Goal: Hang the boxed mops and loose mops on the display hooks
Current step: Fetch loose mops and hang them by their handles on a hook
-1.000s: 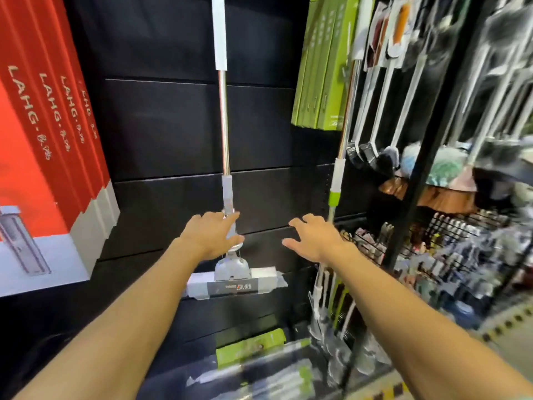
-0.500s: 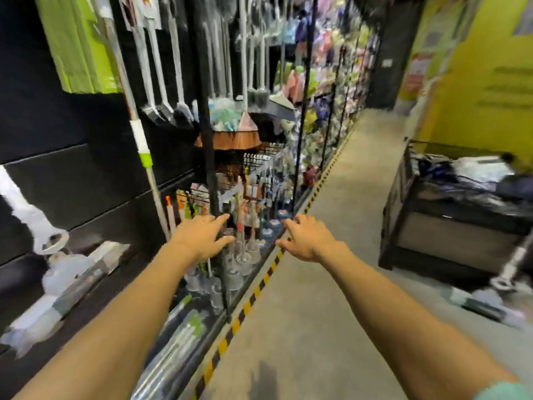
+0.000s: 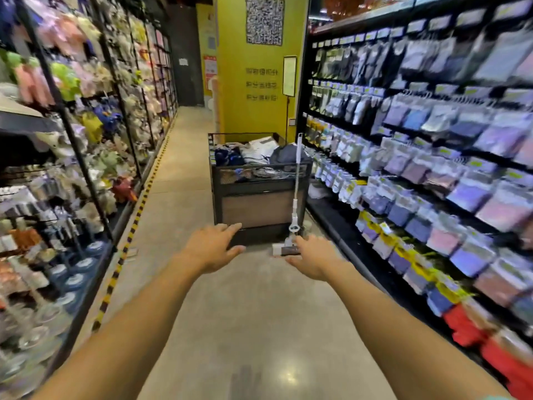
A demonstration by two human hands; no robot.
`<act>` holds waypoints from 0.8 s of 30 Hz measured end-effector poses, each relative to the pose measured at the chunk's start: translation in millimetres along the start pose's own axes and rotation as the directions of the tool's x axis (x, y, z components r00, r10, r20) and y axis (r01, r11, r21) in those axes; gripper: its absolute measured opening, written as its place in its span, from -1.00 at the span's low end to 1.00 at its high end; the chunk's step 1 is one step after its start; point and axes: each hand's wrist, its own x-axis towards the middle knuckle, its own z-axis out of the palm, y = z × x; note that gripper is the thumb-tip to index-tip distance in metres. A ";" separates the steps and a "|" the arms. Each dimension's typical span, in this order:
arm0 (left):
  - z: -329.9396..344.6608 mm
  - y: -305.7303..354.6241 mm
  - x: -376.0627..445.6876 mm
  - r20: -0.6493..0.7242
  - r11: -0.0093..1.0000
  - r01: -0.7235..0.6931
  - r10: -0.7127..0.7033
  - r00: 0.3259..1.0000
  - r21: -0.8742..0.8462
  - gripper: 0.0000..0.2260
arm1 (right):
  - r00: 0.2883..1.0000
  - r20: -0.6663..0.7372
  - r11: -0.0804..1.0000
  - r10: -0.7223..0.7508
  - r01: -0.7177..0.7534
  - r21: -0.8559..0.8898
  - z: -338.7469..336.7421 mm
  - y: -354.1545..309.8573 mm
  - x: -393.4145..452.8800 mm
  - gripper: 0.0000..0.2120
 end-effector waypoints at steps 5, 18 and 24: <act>1.0 72.7 87.2 -0.025 0.992 -0.123 0.123 0.992 -0.005 -0.35 | 0.997 -0.008 0.997 0.074 -0.074 0.021 2.2 93.1 17.6 -0.42; 52.8 91.4 282.9 0.058 0.988 -0.154 0.155 0.986 -0.026 -0.37 | 0.985 0.036 0.985 0.171 -0.172 0.034 23.2 185.7 165.2 -0.41; 77.0 61.8 391.7 0.094 0.988 -0.131 0.138 0.986 -0.082 -0.37 | 0.977 0.066 0.979 0.200 -0.202 0.011 9.8 211.6 267.6 -0.44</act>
